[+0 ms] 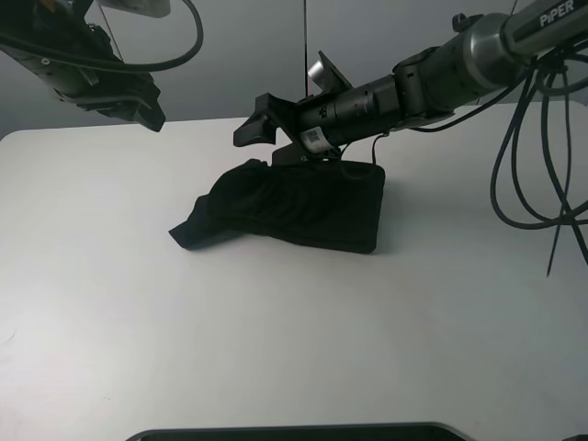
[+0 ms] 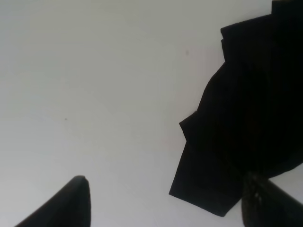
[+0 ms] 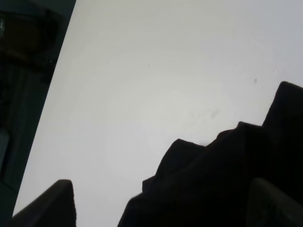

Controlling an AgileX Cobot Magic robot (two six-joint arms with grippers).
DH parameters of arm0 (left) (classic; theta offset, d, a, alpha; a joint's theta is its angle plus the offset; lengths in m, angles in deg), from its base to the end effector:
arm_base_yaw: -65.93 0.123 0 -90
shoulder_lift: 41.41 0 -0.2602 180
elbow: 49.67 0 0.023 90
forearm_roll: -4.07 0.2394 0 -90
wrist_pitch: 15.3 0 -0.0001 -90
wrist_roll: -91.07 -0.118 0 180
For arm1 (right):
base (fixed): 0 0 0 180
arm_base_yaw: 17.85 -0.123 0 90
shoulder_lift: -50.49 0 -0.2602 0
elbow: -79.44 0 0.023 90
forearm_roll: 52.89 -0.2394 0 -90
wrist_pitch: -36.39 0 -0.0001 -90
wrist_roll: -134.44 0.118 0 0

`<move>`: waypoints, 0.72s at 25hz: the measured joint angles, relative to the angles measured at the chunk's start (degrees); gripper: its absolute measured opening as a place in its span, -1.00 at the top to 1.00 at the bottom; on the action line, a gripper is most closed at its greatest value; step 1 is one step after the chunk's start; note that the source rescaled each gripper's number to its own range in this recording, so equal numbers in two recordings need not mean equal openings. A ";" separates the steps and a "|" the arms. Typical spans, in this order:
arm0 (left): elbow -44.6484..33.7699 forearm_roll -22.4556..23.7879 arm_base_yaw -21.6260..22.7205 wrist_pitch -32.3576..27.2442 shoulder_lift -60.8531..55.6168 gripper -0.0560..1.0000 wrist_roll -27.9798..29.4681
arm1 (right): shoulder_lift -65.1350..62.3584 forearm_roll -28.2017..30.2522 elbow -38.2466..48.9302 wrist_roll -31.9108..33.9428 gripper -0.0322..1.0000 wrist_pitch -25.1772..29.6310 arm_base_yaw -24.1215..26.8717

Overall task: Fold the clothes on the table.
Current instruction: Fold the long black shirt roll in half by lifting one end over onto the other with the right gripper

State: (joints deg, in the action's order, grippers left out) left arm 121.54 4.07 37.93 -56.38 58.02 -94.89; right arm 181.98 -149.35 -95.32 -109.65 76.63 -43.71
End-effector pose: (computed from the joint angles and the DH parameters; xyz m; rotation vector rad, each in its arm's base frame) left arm 0.2979 -0.1584 0.2252 0.7629 2.4984 -0.1371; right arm 0.3459 0.2519 0.0997 -0.2179 2.4433 1.3103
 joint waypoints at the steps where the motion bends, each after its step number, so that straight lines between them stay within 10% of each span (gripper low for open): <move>1: 0.00 0.00 0.00 0.00 -0.24 -0.70 -0.12 | 1.14 0.00 -1.05 1.18 -0.63 0.00 -0.28; 18: 0.00 1.23 0.00 1.35 -6.51 -0.70 -0.23 | 10.50 1.64 -13.74 7.43 -0.63 -1.31 -9.23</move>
State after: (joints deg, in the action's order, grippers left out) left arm 121.54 5.30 37.93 -55.03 51.51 -95.12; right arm 192.48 -147.71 -109.06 -102.22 75.32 -52.94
